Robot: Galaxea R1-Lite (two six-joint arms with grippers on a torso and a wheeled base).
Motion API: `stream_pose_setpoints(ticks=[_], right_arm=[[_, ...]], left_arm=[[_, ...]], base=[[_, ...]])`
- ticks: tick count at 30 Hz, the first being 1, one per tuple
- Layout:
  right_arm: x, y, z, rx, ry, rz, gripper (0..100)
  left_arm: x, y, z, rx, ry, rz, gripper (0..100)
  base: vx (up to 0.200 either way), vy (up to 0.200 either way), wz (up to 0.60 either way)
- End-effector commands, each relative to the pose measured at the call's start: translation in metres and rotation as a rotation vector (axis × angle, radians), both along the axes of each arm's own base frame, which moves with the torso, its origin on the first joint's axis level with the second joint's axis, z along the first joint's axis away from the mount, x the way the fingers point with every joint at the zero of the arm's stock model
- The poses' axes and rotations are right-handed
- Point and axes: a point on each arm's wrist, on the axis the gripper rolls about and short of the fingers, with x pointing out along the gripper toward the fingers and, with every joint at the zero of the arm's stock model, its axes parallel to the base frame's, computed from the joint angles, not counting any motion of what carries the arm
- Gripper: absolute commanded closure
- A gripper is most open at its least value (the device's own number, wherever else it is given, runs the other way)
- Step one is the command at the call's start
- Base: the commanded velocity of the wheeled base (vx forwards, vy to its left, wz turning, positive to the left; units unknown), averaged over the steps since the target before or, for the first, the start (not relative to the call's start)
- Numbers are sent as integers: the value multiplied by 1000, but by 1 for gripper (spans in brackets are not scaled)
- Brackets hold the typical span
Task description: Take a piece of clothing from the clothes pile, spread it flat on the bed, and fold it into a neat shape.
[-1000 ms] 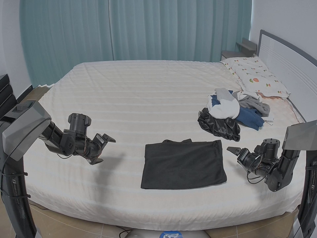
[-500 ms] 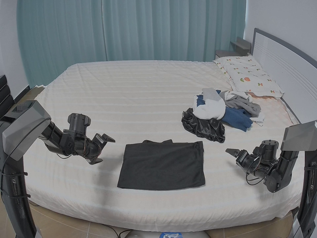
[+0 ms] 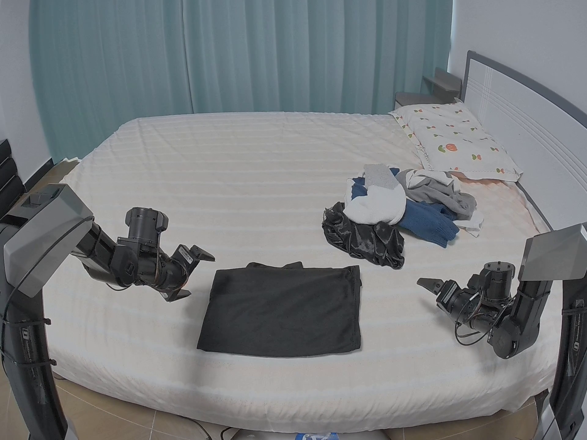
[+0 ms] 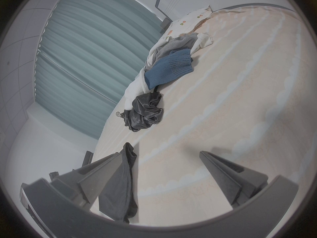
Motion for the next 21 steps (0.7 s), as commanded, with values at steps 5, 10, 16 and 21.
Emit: stream_pose_setpoints(ticks=[5,10,16,21], right_arm=[[-2,2,-3,-2,9,5,0],[-2,2,-3,-4,8,4,0],[-2,2,-5,-6,14,4,0],[-1,3,-7,-12,19,7,0]], left_arm=[[-3,0,-8,117,-50,-180,0],[-8,-3,-21,107,-99,-374,0],[-13,-6,-38,166,-149,-480,0],[-14,-8,-41,186,-157,-515,0]], base=[[0,0,0],[0,0,0],[0,0,0],[0,0,0]])
